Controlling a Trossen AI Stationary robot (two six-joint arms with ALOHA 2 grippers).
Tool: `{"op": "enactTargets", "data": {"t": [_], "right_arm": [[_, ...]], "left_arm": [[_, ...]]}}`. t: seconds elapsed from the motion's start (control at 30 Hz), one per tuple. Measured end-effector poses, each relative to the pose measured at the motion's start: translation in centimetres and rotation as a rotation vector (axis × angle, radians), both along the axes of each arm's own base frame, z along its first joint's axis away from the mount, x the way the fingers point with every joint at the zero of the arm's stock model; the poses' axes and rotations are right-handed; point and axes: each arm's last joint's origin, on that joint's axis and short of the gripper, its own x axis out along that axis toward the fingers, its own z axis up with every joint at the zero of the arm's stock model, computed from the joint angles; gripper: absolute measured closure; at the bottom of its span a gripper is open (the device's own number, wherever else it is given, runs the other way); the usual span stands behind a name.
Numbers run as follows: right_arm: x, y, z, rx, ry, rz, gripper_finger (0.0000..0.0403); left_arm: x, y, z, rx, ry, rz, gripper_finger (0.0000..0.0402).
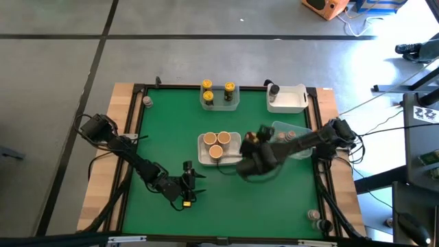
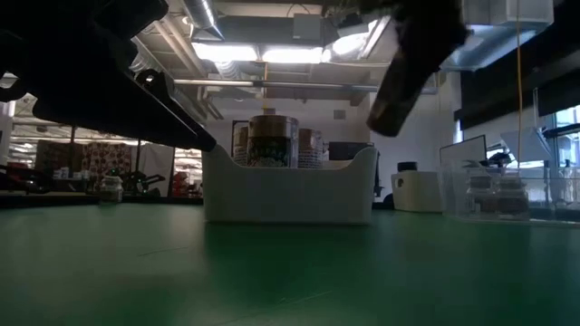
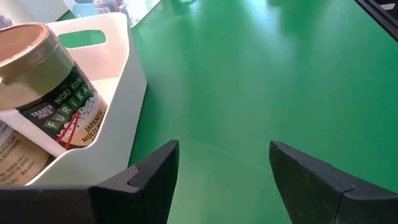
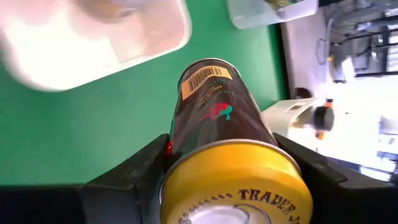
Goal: Sort spices by type
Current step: Put the yellow seasoning bottle into the top transparent bin
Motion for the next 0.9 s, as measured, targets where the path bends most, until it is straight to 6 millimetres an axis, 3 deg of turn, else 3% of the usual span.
{"op": "enactTargets", "data": {"t": [0.43,0.9], "right_arm": [[2.5,-9.7,0.1,-0.089,0.072,-0.04,0.0163],[5.1,-17.8,0.5,-0.011,-0.086,0.057,0.0159]], "left_arm": [[-0.1,0.1,-0.2,0.017,0.02,0.001,0.0169],[-0.2,0.6,-0.5,0.177,0.077,-0.043,0.0169]]}}
